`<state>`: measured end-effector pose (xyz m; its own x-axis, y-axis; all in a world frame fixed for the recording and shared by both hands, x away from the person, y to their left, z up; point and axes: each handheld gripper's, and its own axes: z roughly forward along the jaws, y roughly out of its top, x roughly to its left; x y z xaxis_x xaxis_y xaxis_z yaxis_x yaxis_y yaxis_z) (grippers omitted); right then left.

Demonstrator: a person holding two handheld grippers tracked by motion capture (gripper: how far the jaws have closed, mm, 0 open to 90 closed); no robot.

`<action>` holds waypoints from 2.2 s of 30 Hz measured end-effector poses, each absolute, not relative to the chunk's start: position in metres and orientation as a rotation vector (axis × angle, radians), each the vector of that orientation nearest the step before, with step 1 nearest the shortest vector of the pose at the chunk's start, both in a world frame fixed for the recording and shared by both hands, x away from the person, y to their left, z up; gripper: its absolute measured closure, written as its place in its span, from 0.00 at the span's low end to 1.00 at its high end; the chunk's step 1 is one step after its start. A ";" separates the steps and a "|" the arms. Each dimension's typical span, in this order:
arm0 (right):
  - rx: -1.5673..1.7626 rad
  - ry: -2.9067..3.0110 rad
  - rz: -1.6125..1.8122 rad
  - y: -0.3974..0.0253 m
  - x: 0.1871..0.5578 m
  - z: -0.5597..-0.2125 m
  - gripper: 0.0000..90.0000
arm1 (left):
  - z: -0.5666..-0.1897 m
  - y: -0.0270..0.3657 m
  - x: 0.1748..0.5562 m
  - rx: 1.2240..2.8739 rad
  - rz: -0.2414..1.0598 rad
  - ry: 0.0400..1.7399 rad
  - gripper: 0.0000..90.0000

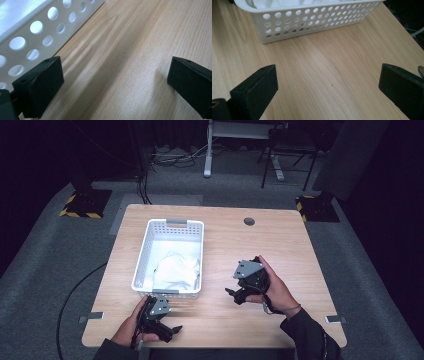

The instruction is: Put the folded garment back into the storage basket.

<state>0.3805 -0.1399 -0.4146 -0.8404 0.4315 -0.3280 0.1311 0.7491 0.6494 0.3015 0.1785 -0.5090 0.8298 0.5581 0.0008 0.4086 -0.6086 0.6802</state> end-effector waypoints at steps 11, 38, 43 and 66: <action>0.431 2.481 0.829 -0.154 0.375 -0.422 0.03 | -0.509 0.179 0.302 2.308 0.278 0.703 0.01; 0.551 2.481 0.738 -0.205 0.361 -0.450 0.02 | -0.509 0.179 0.302 2.308 0.278 0.703 0.01; 0.569 2.485 0.720 -0.212 0.358 -0.455 0.02 | -0.509 0.179 0.302 2.308 0.278 0.703 0.01; 0.673 2.479 0.702 -0.252 0.346 -0.479 0.02 | -0.509 0.179 0.302 2.308 0.278 0.703 0.01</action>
<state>0.3456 -0.2519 -0.4793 -0.7670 0.5658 -0.3026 0.3230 0.7480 0.5798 0.3016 0.1786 -0.5090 0.8298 0.5580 0.0017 0.4082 -0.6092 0.6798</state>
